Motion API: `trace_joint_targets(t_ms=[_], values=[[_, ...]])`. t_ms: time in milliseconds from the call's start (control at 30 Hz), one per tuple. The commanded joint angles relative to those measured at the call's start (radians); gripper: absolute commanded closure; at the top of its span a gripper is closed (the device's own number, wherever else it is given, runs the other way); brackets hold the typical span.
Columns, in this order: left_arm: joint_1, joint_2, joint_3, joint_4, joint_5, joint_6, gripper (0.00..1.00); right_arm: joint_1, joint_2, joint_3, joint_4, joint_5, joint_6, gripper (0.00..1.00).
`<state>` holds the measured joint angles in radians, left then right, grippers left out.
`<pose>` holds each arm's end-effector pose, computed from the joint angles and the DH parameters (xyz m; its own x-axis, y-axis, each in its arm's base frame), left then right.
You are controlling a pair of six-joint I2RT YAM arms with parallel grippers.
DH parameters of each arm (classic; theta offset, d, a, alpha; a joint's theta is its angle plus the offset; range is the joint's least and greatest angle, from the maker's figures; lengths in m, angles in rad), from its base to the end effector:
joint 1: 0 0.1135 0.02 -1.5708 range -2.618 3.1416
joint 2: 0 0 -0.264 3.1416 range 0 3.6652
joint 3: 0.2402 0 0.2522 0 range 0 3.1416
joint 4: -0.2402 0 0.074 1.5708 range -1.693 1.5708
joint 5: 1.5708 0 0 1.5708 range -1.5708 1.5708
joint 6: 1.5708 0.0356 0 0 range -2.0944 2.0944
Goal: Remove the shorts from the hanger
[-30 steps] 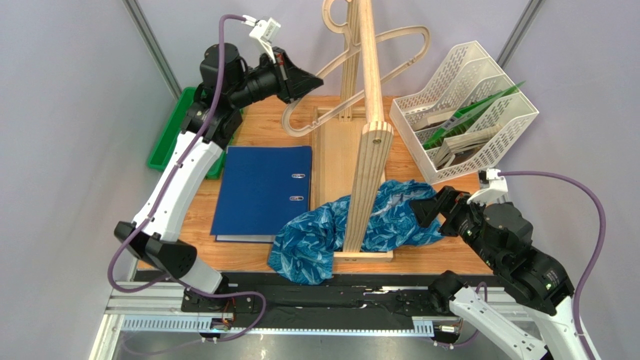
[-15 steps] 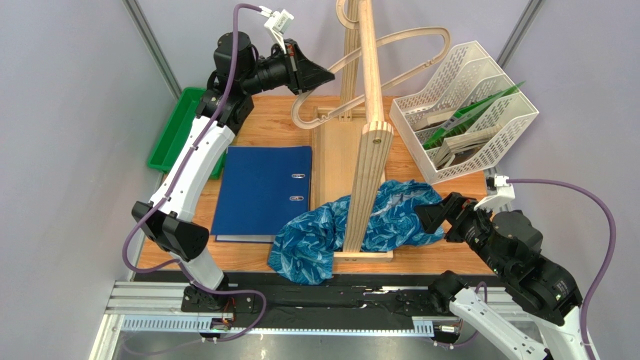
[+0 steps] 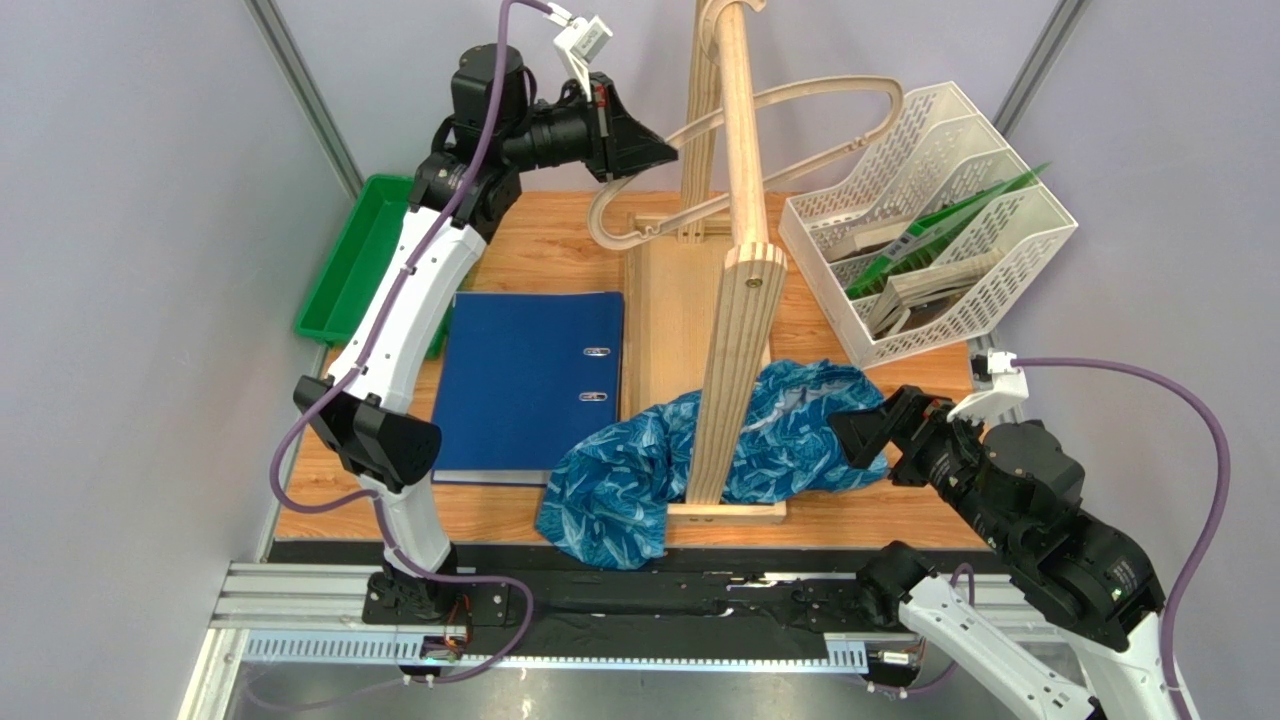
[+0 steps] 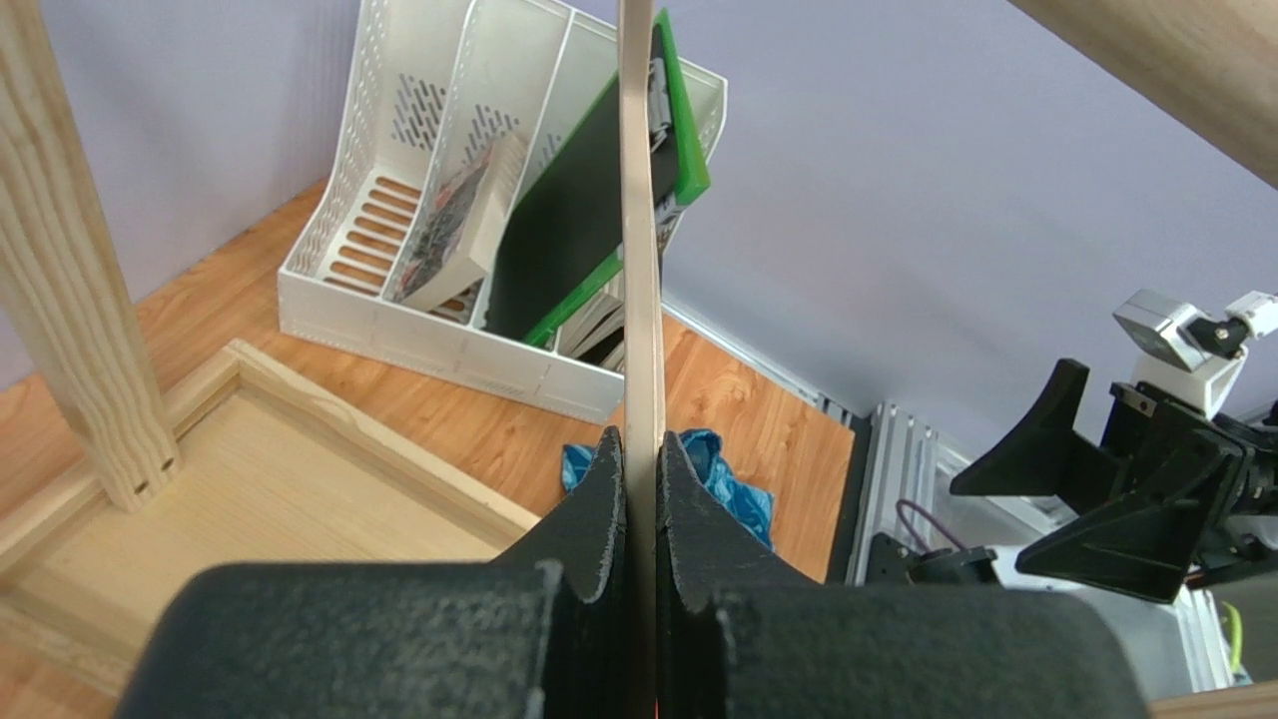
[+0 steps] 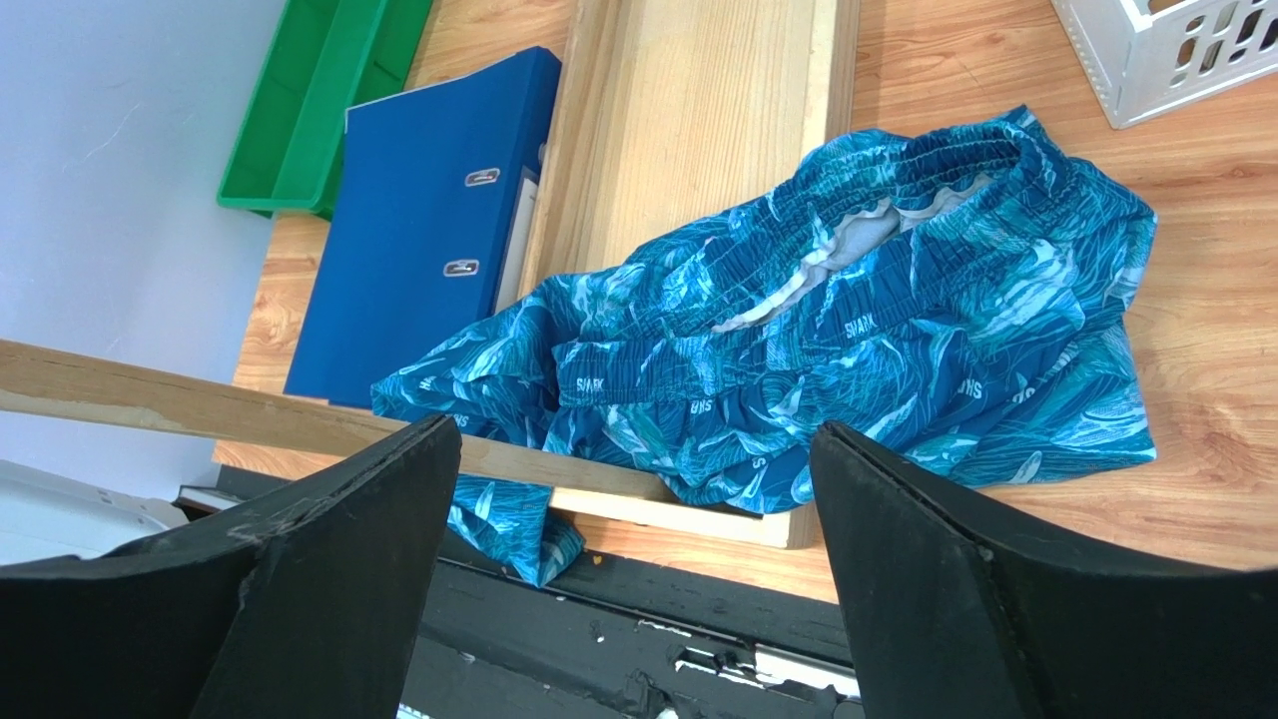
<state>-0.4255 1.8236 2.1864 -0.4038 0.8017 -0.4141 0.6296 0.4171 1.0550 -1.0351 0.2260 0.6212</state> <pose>0.3469 -0.1853 0.5081 -0.4128 -0.1202 -0.9029 0.8464 0.3154 -0.4290 0.0370 0.0171 0.3725 -0.4910 0.3441 -0.8003 -0.1488 0.8721 0.4662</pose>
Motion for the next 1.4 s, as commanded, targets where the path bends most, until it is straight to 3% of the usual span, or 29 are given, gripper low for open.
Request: trace_joint_targets(t_ms=[0,67,100,133,200,300,400,600,633,833,1000,1133,1367], values=[[-0.004,-0.003,0.053,-0.072,-0.001,0.058,0.84,-0.001,-0.003,0.025,0.012,-0.002,0.005,0.08],[-0.002,-0.013,0.05,-0.113,-0.024,0.064,0.65,0.001,-0.003,0.014,0.013,-0.007,0.008,0.08],[-0.002,-0.023,0.046,-0.128,-0.05,0.07,0.41,0.001,-0.003,0.008,0.015,-0.01,0.012,0.08],[-0.002,-0.047,0.03,-0.147,-0.064,0.074,0.32,0.001,-0.001,0.002,0.017,-0.014,0.017,0.08],[0.001,-0.084,0.001,-0.151,-0.094,0.071,0.18,0.002,0.008,-0.018,0.021,-0.017,0.032,0.08],[0.02,-0.183,-0.045,-0.203,-0.15,0.052,0.08,0.001,0.037,-0.046,0.023,-0.013,0.076,0.07],[0.065,-0.262,-0.144,-0.245,-0.209,-0.001,0.07,0.001,0.089,-0.064,0.026,-0.022,0.12,0.07],[0.096,-0.553,-0.615,-0.16,-0.239,-0.063,0.08,0.001,0.144,-0.13,0.029,0.009,0.31,0.05],[0.097,-0.616,-0.748,-0.138,-0.231,-0.08,0.08,0.001,0.156,-0.154,0.027,0.016,0.336,0.05],[0.079,-0.809,-1.211,0.103,-0.075,-0.279,0.13,-0.001,0.224,-0.225,0.064,-0.081,0.481,0.04],[0.001,-0.926,-1.332,0.125,-0.142,-0.333,0.13,0.007,0.324,-0.292,0.141,-0.174,0.632,0.05],[-0.059,-0.989,-1.408,0.215,-0.121,-0.426,0.13,0.031,0.451,-0.308,0.251,-0.211,0.661,0.04],[-0.114,-1.109,-1.435,0.076,-0.209,-0.402,0.13,0.145,0.724,-0.25,0.297,-0.132,0.776,0.02]])
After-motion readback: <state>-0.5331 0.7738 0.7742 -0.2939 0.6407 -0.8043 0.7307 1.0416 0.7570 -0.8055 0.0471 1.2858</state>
